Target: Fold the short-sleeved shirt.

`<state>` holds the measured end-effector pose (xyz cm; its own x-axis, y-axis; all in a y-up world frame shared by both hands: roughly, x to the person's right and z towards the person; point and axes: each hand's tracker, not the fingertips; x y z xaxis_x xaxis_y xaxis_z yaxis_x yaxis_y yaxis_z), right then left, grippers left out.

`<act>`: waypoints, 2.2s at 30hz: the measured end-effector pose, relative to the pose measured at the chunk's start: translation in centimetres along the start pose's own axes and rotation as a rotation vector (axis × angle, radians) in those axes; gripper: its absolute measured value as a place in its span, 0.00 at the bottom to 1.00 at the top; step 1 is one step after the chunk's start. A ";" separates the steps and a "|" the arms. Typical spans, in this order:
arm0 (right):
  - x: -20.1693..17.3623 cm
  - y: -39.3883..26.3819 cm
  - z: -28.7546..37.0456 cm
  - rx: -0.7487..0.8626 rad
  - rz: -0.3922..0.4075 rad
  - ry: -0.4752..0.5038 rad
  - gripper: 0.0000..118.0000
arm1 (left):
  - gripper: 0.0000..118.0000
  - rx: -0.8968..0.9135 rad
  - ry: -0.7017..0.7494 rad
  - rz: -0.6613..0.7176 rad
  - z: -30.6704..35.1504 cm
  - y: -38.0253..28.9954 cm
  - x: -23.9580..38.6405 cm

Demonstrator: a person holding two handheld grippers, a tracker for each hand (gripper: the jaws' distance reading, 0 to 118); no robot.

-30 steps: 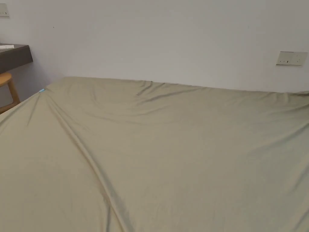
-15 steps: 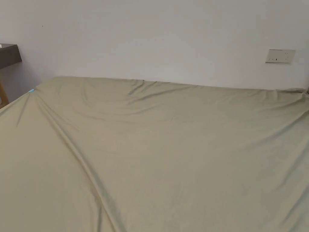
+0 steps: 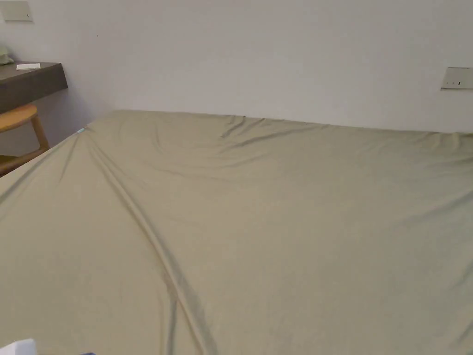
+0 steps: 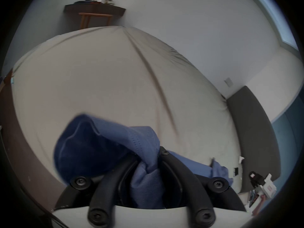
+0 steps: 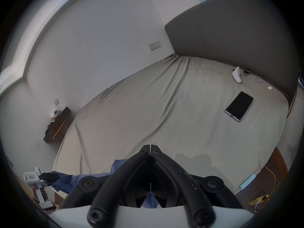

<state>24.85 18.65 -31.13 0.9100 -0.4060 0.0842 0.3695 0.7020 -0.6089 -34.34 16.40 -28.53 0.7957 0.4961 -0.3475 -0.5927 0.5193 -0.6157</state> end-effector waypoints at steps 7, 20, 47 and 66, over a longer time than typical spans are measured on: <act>1.3 -1.4 0.3 -0.033 -0.016 0.014 0.01 | 0.12 -0.206 -0.141 -0.098 -7.4 -3.9 6.0; 2.6 -2.3 0.2 -0.053 -0.068 -0.015 0.01 | 0.29 -0.199 -0.345 -0.166 -5.4 -4.4 11.6; 1.3 -2.5 0.7 -0.079 -0.065 0.010 0.01 | 0.00 -0.368 -0.308 -0.140 -10.5 -11.2 11.1; -0.1 -2.6 -0.8 -0.105 -0.002 0.079 0.01 | 0.00 -0.065 -0.171 -0.005 -3.3 -2.1 -0.1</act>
<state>23.67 16.40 -30.21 0.8899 -0.4554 0.0254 0.3458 0.6375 -0.6885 -32.78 12.95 -29.56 0.7626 0.6074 -0.2226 -0.5751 0.4791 -0.6631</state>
